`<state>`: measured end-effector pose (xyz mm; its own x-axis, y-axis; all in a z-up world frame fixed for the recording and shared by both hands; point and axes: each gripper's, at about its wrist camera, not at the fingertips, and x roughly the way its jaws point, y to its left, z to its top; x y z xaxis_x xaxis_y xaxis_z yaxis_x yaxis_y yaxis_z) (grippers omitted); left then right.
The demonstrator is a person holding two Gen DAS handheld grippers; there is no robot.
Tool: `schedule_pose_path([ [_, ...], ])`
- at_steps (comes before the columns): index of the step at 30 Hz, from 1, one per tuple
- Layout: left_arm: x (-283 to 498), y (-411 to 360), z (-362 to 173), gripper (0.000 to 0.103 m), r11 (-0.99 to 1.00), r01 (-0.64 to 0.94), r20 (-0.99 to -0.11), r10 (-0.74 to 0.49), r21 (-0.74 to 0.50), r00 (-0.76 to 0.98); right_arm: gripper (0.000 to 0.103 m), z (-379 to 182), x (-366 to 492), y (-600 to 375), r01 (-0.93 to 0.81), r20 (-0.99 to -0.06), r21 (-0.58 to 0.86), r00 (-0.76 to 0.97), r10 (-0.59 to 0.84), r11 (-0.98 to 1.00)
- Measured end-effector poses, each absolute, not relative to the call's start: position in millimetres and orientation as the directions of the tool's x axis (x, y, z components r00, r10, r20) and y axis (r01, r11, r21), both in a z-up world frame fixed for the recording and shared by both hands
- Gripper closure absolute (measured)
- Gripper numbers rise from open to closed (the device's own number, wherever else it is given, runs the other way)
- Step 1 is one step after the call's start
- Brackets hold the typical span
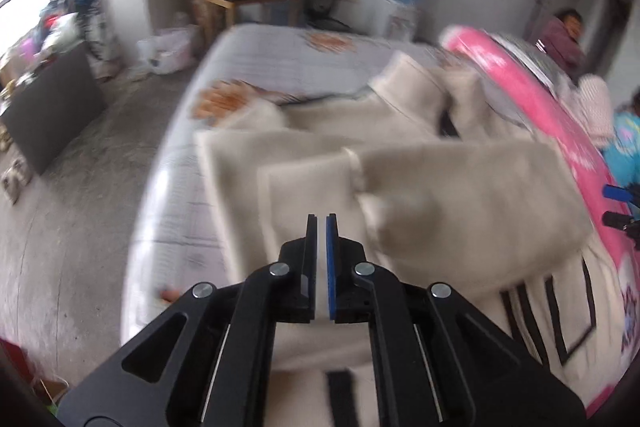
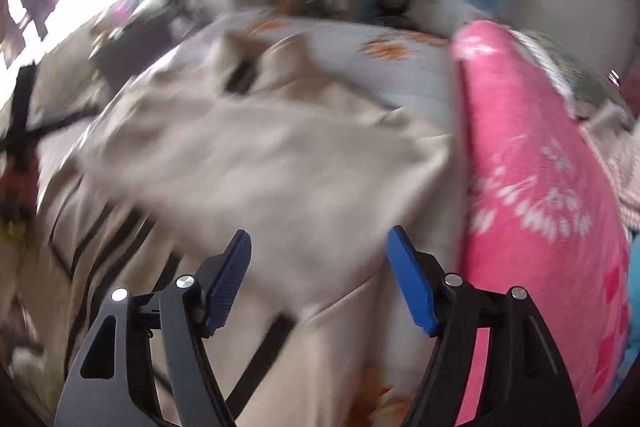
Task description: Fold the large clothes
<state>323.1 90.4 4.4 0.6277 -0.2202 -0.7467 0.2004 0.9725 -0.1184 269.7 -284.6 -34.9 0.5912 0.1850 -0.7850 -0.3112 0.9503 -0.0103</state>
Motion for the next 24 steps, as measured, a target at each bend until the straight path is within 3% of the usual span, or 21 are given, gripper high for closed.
schedule_pose_path([
  [1,324.1,83.8,-1.0,0.087,0.972,0.211,-0.769,-0.216,-0.108,0.602,0.034,-39.8,264.5,-277.6,-0.329,-0.795,-0.021,0.578,0.183,0.944],
  [3,328.1,76.4,-17.0,0.082,0.979,0.19,-0.814,-0.165,-0.069,0.557,0.034,-57.5,257.2,-267.4,-0.345,-0.824,-0.048,0.545,0.158,0.937],
  [7,324.8,80.8,-20.1,0.076,0.984,0.166,-0.809,-0.145,-0.06,0.569,0.034,-89.6,263.3,-274.3,-0.276,-0.883,-0.057,0.463,0.081,0.96],
  [11,308.2,94.0,-6.6,0.072,0.988,0.145,-0.809,-0.133,-0.06,0.573,0.034,-68.9,250.9,-273.1,-0.226,-0.869,-0.048,0.49,0.071,0.973],
  [16,267.2,94.0,14.3,0.05,0.985,0.175,-0.799,-0.115,-0.013,0.59,0.024,-48.9,211.6,-258.4,-0.177,-0.848,-0.004,0.522,0.09,0.984],
  [19,229.9,88.9,20.5,0.043,0.981,0.19,-0.796,-0.096,0.025,0.597,0.019,-47.8,178.8,-246.8,-0.162,-0.833,0.049,0.537,0.13,0.986],
  [24,168.2,70.7,12.1,0.029,0.974,0.211,-0.79,-0.065,0.083,0.609,0.019,-63.8,124.4,-212.9,-0.153,-0.817,0.019,0.568,0.104,0.988],
])
